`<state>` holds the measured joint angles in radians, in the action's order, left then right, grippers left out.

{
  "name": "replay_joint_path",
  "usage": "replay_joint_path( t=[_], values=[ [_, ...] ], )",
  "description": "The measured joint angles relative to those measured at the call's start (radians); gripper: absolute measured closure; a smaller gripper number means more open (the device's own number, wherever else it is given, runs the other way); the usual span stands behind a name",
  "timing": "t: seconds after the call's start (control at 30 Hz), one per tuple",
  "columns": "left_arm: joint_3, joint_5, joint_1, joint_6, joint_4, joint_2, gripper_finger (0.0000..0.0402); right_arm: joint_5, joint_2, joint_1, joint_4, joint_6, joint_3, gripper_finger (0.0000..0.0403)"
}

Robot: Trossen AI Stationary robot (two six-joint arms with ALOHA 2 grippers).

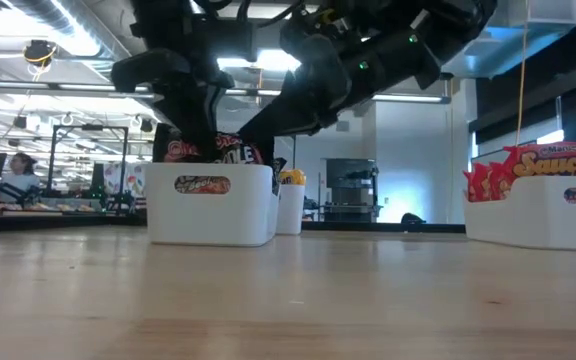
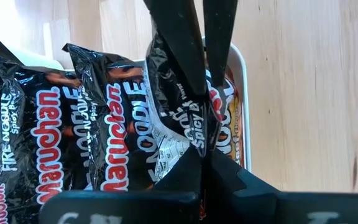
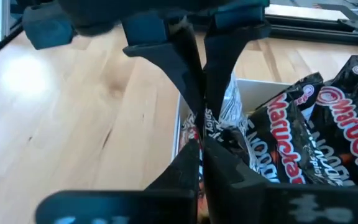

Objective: Sort Maruchan noodles
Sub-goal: Put the black noodle pack into the bottom left white bin

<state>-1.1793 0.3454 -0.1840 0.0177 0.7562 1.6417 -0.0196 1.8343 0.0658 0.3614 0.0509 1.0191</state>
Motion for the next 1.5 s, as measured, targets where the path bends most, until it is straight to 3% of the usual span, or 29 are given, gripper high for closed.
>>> replay_joint_path(
  t=[0.33,0.63,0.77,1.17,1.4,1.5],
  values=[
    [0.000,-0.001,0.000,0.027,-0.009,0.002,0.0393,-0.018,0.039,0.000,-0.024,0.000,0.000,0.0402],
    [0.000,-0.019,0.000,0.055,-0.013,0.009,0.0306,-0.018,0.047,0.000,-0.055,-0.014,0.000,0.0402],
    [0.000,-0.019,0.000,0.028,-0.011,0.007,0.0288,-0.018,0.046,0.000,-0.074,-0.018,0.002,0.0402],
    [0.000,-0.014,-0.023,0.084,0.062,-0.208,0.0289,-0.014,-0.079,0.009,-0.156,-0.021,0.032,0.0402],
    [0.153,0.076,-0.019,0.076,-0.050,-0.243,0.0290,-0.027,-0.067,-0.003,-0.062,-0.021,0.036,0.0402],
    [0.253,0.082,-0.019,0.069,-0.186,-0.250,0.0290,-0.031,-0.033,-0.010,-0.048,-0.021,0.034,0.0402]
  ],
)
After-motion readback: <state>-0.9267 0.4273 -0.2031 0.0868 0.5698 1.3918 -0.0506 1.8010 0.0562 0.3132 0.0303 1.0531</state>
